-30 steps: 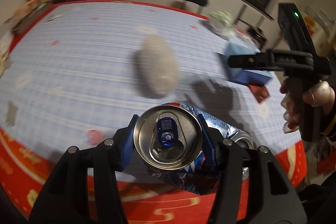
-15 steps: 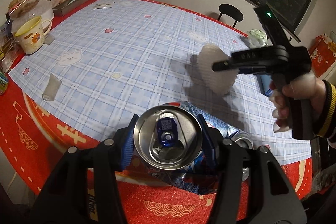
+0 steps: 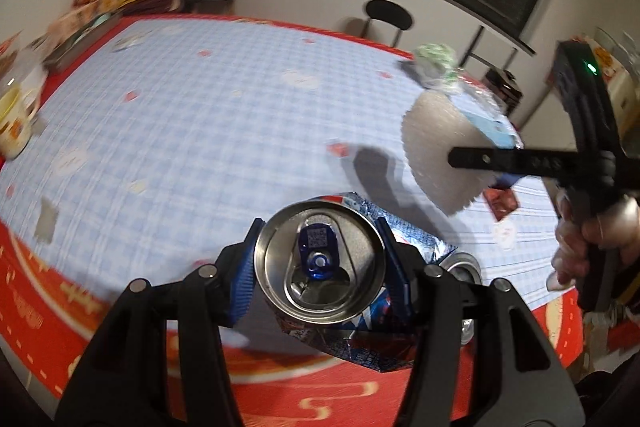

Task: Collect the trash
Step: 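Carry the crushed can and foam sleeve over the brown basin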

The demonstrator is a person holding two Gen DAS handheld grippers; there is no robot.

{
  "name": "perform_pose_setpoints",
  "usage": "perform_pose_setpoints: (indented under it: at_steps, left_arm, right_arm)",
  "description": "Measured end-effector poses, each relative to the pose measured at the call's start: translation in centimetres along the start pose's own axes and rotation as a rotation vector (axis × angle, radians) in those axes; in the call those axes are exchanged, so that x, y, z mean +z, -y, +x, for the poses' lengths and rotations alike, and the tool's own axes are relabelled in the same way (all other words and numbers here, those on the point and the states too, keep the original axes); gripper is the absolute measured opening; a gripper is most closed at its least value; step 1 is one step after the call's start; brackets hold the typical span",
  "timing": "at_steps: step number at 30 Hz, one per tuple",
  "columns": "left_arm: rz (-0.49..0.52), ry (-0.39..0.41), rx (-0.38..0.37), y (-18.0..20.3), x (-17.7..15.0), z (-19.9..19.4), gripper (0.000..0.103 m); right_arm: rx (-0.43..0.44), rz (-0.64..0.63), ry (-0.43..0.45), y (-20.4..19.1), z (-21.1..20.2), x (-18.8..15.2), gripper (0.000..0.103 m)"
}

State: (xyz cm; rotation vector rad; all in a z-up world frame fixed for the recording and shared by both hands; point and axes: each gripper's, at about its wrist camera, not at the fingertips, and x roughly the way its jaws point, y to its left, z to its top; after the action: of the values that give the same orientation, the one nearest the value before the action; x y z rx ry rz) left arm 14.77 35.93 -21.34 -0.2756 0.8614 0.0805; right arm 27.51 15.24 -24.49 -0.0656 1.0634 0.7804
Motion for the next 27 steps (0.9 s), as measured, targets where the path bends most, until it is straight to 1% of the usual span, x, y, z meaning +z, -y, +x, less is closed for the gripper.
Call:
perform_pose_setpoints:
  at_steps: [4, 5, 9, 12, 13, 14, 15, 17, 21, 23, 27]
  left_arm:
    - [0.083, -0.005, -0.063, 4.5, 1.4, 1.0, 0.056]
    - [0.100, -0.006, -0.077, 5.5, 1.7, 1.3, 0.056]
    - [0.206, -0.017, -0.159, 11.9, 2.6, 2.4, 0.056]
    - [0.290, -0.030, -0.225, 17.1, 2.9, 3.2, 0.056]
    - [0.320, -0.035, -0.248, 19.0, 2.9, 3.4, 0.056]
    - [0.342, -0.039, -0.266, 20.4, 2.8, 3.6, 0.056]
    - [0.379, -0.045, -0.292, 22.6, 2.6, 3.8, 0.056]
    - [0.431, -0.054, -0.331, 25.9, 2.0, 3.9, 0.056]
    - [0.546, -0.086, -0.415, 33.4, 0.6, 4.6, 0.056]
    - [0.608, -0.101, -0.450, 37.0, -0.5, 4.8, 0.056]
    - [0.703, -0.139, -0.496, 42.9, -2.6, 5.6, 0.056]
  right_arm:
    - [-0.041, 0.052, 0.074, 4.2, -5.3, -2.5, 0.027]
    - [-0.058, 0.072, 0.101, 5.7, -7.2, -3.4, 0.027]
    - [-0.111, 0.144, 0.173, 10.0, -12.3, -6.7, 0.027]
    - [-0.152, 0.230, 0.222, 13.7, -16.3, -9.9, 0.027]
    - [-0.172, 0.271, 0.243, 15.4, -18.0, -11.6, 0.027]
    - [-0.183, 0.293, 0.254, 16.3, -18.9, -12.5, 0.027]
    - [-0.199, 0.321, 0.266, 17.3, -20.0, -13.7, 0.027]
    - [-0.236, 0.393, 0.294, 19.9, -22.7, -16.8, 0.027]
    - [-0.295, 0.485, 0.332, 23.2, -26.6, -21.6, 0.027]
    - [-0.333, 0.530, 0.344, 25.0, -28.5, -24.4, 0.027]
    - [-0.395, 0.629, 0.364, 28.1, -31.8, -29.5, 0.027]
